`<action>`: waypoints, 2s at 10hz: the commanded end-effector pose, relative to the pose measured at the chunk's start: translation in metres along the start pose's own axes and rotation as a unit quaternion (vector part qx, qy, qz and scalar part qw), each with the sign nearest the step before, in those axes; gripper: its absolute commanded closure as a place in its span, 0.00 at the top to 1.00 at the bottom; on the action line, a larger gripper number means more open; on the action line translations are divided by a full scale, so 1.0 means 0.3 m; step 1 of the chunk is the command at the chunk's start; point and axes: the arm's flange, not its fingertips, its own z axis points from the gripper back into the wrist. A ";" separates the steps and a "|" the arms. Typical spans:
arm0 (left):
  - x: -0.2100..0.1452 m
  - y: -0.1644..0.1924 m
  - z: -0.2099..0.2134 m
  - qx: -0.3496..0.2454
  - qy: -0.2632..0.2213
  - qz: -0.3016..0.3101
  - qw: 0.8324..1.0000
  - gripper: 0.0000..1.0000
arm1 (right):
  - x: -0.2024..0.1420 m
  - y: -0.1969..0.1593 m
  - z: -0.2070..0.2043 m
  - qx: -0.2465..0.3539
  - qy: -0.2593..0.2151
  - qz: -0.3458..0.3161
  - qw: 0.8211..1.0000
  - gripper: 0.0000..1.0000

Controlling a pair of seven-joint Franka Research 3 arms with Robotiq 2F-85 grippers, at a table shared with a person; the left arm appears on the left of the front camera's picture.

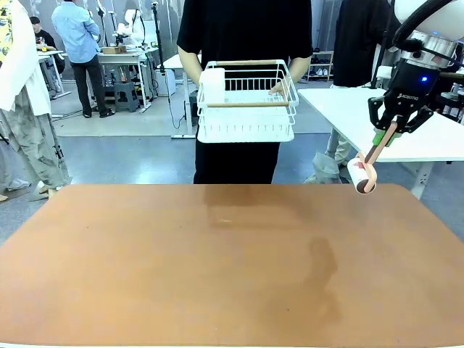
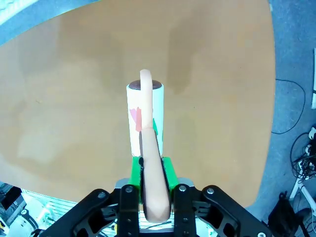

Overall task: Clean the table.
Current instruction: Place the Lint Roller down when the Dish drying rack is positioned in the middle of the table.

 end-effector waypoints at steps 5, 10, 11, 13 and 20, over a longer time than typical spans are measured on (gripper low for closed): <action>-0.011 -0.003 0.008 -0.006 0.000 -0.004 1.000 1.00 | -0.020 0.001 0.002 0.010 -0.006 0.002 1.000 0.00; -0.011 -0.003 0.008 -0.006 0.000 -0.004 1.000 1.00 | -0.020 0.001 0.002 0.010 -0.006 0.002 1.000 0.00; -0.011 -0.003 0.008 -0.006 0.000 -0.004 1.000 1.00 | -0.020 0.001 0.002 0.010 -0.006 0.002 1.000 0.00; -0.011 -0.003 0.008 -0.006 0.000 -0.004 1.000 1.00 | -0.020 0.001 0.002 0.010 -0.006 0.002 1.000 0.00; -0.011 -0.003 0.008 -0.006 0.000 -0.004 1.000 1.00 | -0.020 0.001 0.002 0.010 -0.006 0.002 1.000 0.00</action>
